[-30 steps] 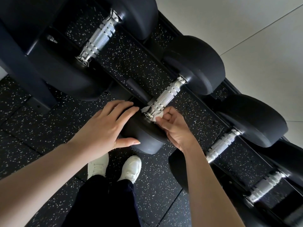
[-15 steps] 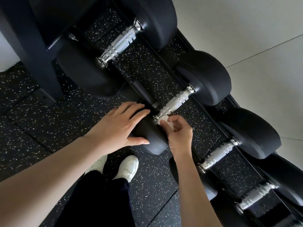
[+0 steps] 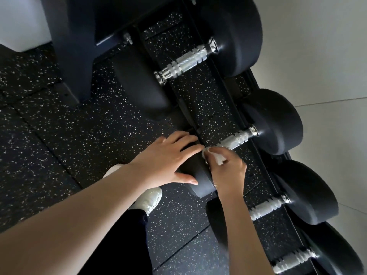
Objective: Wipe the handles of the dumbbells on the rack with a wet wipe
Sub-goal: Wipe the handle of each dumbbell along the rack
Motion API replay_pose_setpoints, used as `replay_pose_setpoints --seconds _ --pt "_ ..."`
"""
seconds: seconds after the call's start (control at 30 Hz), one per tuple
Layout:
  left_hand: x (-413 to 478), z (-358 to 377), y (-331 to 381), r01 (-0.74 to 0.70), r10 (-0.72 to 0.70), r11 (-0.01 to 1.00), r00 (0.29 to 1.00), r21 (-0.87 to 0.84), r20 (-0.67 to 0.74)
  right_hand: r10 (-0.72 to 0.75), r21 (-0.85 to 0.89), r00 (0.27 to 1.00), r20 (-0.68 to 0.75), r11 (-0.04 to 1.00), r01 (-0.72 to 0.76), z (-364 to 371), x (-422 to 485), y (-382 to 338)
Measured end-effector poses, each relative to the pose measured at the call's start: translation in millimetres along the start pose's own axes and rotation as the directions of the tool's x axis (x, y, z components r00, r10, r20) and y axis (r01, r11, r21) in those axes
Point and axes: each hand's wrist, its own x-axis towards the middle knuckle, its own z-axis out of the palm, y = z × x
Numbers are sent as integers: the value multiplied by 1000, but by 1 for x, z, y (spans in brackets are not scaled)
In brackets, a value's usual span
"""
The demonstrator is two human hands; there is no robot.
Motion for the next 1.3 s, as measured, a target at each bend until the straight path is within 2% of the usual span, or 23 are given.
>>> replay_pose_setpoints --seconds 0.23,0.53,0.8,0.97,1.3 --pt "1 6 -4 -1 -1 999 999 -48 -35 -85 -117 996 41 989 89 -4 3 -3" --pt "1 9 -6 30 -33 995 999 -94 -30 144 -497 962 231 868 -11 -4 21 -43" --pt "-1 3 -5 62 -58 993 998 -100 40 140 -606 940 312 791 83 -11 41 -51" --pt "-2 1 -3 86 -77 990 994 -115 83 78 -605 958 276 789 110 -10 37 -45" --pt "0 -2 -2 96 -81 989 988 -116 133 -3 -523 999 39 852 23 -44 65 -32"
